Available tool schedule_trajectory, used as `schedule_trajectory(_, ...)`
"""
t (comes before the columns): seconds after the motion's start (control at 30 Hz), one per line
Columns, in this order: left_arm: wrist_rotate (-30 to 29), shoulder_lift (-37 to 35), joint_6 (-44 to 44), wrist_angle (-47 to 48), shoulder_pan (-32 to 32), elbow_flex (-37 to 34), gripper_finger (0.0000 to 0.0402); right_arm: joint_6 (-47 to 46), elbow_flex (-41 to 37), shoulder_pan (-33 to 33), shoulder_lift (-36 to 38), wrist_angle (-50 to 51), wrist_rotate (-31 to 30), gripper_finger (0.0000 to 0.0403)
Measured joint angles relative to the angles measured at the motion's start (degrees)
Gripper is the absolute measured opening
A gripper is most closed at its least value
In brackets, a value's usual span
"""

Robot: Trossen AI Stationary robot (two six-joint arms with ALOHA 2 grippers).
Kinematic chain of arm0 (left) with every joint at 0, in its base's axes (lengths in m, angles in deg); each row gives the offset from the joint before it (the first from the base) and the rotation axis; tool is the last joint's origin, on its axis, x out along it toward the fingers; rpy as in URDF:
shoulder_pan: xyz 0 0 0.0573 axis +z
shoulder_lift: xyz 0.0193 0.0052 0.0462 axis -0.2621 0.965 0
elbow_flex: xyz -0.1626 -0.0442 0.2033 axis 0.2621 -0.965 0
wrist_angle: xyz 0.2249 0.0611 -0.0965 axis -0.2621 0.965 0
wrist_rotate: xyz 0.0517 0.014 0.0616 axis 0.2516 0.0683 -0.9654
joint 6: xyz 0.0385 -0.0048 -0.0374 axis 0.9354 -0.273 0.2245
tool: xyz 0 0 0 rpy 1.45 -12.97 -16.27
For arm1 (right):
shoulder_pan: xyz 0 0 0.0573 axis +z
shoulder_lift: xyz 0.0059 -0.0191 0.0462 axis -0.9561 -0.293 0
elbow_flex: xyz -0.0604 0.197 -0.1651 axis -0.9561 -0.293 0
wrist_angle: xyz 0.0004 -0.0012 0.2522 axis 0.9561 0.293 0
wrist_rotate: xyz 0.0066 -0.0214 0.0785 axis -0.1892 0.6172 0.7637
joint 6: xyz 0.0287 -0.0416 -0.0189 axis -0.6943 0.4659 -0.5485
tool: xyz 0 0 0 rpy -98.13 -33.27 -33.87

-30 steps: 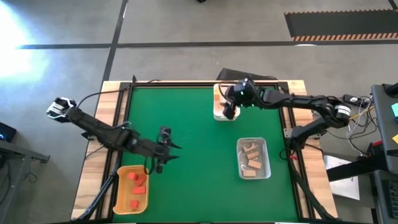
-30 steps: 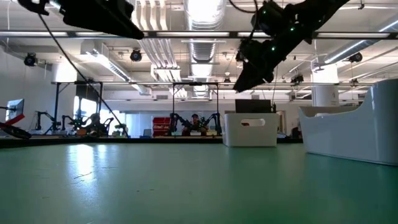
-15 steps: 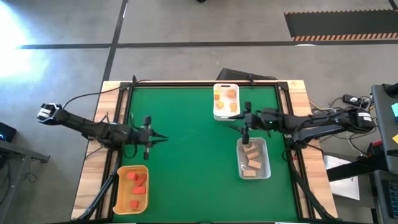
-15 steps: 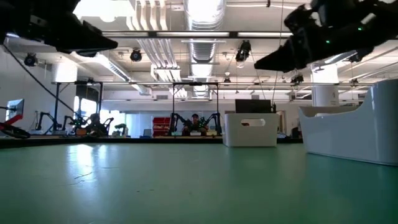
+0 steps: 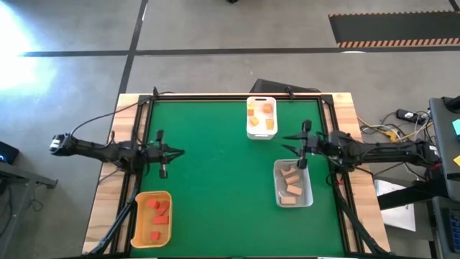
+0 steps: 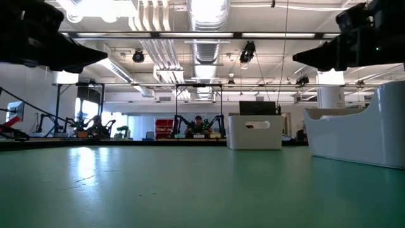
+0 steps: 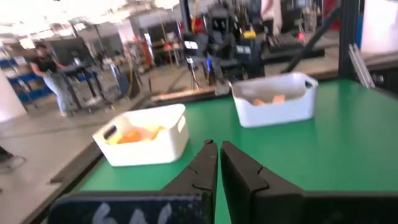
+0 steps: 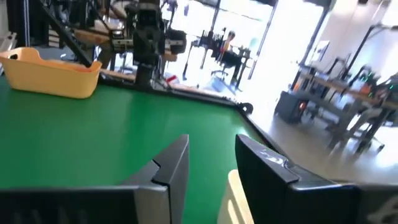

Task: Sort & place blocks by color
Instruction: Return to Home Position

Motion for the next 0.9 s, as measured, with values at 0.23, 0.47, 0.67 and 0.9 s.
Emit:
schedule_trajectory(0.23,-0.1,-8.3,0.1,3.5,1.0,-2.2,0.0004,2.0,-4.5,-0.2,11.3,2.7,-2.5,0.0098)
schedule_trajectory(0.47,-0.4,-11.7,-0.2,5.6,1.1,-2.2,0.0004,4.3,-4.5,-0.2,20.4,9.7,-2.7,0.0069)
schedule_trajectory(0.67,-0.6,-10.9,-1.6,5.2,1.1,-2.3,0.0004,6.7,-4.6,-0.2,26.1,15.3,-2.5,0.0049)
schedule_trajectory(0.9,-0.9,-10.0,-1.6,4.7,1.1,-2.3,0.0004,4.5,-4.6,-0.1,25.2,18.9,-3.7,0.0044)
